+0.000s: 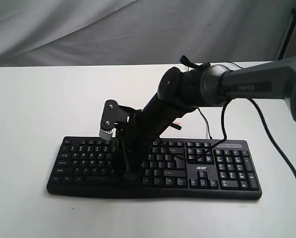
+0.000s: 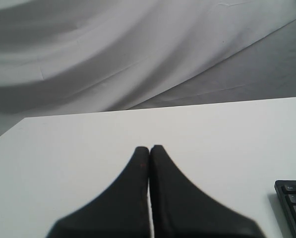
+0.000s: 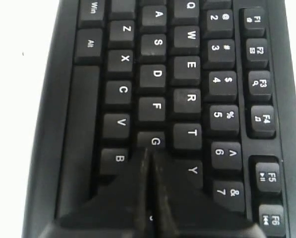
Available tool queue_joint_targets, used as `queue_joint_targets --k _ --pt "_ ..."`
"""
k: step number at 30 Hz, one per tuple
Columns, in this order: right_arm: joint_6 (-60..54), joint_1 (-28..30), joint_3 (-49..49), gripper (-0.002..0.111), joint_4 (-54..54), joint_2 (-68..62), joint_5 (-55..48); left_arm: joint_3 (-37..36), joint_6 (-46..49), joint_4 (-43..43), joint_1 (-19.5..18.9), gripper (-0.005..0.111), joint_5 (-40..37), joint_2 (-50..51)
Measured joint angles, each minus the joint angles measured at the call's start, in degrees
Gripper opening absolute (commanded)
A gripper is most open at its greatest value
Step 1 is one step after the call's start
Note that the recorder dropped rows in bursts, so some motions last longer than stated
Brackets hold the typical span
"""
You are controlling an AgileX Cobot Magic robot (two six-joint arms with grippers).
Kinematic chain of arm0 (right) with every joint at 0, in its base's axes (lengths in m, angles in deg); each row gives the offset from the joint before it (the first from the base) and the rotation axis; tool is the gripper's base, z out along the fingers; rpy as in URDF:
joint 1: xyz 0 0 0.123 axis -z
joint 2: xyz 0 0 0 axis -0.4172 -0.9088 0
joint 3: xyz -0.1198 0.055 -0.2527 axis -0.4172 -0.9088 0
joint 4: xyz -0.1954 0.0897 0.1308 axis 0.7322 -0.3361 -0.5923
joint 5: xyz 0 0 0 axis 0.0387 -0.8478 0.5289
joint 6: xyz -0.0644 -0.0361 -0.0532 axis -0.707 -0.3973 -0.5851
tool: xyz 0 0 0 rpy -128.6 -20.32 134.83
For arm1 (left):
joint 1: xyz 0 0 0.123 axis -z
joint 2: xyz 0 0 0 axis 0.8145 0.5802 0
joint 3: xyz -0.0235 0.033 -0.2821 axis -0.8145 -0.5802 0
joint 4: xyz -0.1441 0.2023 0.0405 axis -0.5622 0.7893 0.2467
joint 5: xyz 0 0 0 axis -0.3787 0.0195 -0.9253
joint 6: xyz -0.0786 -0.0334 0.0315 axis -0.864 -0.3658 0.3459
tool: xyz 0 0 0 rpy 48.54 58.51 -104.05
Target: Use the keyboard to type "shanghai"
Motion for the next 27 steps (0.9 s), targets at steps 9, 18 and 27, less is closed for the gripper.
queue_joint_targets --k 9,18,27 --pt "0.4 -0.22 0.0 0.0 0.13 1.94 0.0 0.0 0.0 0.0 0.0 0.001 0.0 0.0" --pt "1.06 -0.59 0.0 0.0 -0.77 4.34 0.0 0.0 0.0 0.0 0.0 0.001 0.0 0.0" --pt "1.74 -3.5 0.0 0.0 -3.54 4.34 3.17 0.0 0.0 0.0 0.0 0.001 0.0 0.0"
